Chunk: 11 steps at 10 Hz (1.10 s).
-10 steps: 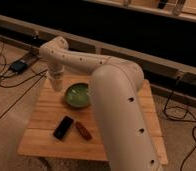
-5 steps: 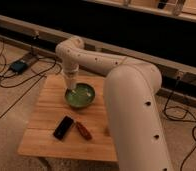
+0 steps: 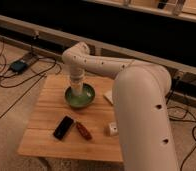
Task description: Place the ceramic cup in the ceramic bowl
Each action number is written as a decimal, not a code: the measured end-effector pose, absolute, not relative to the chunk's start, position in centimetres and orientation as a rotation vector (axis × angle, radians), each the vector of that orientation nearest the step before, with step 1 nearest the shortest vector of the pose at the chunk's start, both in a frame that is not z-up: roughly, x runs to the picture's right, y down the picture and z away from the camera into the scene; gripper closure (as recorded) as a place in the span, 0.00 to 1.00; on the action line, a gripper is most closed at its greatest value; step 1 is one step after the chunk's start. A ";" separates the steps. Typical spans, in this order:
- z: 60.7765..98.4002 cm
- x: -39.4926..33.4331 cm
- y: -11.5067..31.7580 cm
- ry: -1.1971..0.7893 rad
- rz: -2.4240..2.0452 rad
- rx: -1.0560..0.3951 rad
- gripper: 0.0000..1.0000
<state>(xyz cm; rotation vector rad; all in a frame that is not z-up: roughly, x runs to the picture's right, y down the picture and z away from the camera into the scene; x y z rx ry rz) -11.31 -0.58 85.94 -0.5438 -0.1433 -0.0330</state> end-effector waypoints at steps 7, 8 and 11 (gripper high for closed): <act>87.3 -9.5 2.1 -0.109 -0.003 -0.530 0.20; 87.4 -9.4 2.1 -0.109 0.003 -0.523 0.20; 87.2 -9.5 1.9 -0.123 0.014 -0.504 0.20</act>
